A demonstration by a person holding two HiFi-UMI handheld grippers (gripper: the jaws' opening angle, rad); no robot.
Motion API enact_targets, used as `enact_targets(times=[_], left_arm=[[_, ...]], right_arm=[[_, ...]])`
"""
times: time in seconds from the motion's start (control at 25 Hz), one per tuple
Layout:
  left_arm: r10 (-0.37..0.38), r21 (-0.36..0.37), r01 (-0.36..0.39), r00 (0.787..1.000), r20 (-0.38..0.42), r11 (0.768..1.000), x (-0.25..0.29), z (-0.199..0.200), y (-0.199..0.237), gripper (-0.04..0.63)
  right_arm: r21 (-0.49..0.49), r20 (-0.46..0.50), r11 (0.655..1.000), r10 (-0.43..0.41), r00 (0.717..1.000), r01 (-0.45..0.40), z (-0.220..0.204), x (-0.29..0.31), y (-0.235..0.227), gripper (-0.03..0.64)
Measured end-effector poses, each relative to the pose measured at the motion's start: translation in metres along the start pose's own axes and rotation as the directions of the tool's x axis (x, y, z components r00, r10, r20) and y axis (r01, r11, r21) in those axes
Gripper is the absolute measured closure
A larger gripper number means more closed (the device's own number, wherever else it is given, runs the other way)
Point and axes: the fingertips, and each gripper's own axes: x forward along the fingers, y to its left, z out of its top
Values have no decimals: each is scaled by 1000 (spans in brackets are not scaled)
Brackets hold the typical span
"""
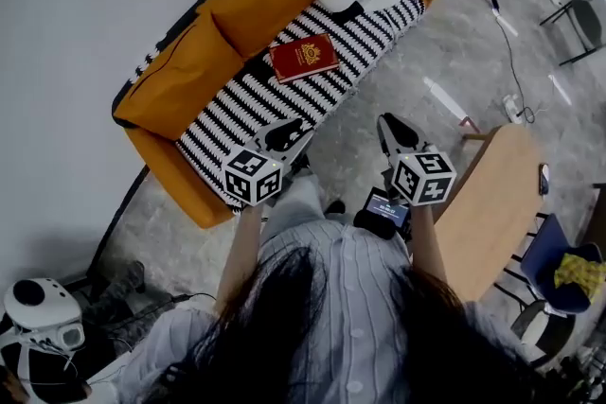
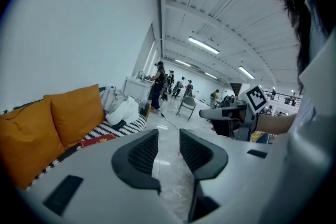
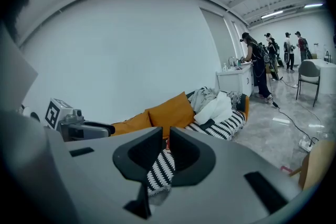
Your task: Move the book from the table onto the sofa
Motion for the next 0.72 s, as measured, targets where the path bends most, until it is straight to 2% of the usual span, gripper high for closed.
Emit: enact_targets(times=[0.4,0.72], left_arm=[[9,26,-10,1000,8,1000,2,-1,-17,459],[34,28,-35,999,18,999,11,3,-12,459]], right_arm=[[7,23,1000,-14,1000,14,1,-16,-15,566],[12,32,1000,-23,999,22,7,-14,-35,566]])
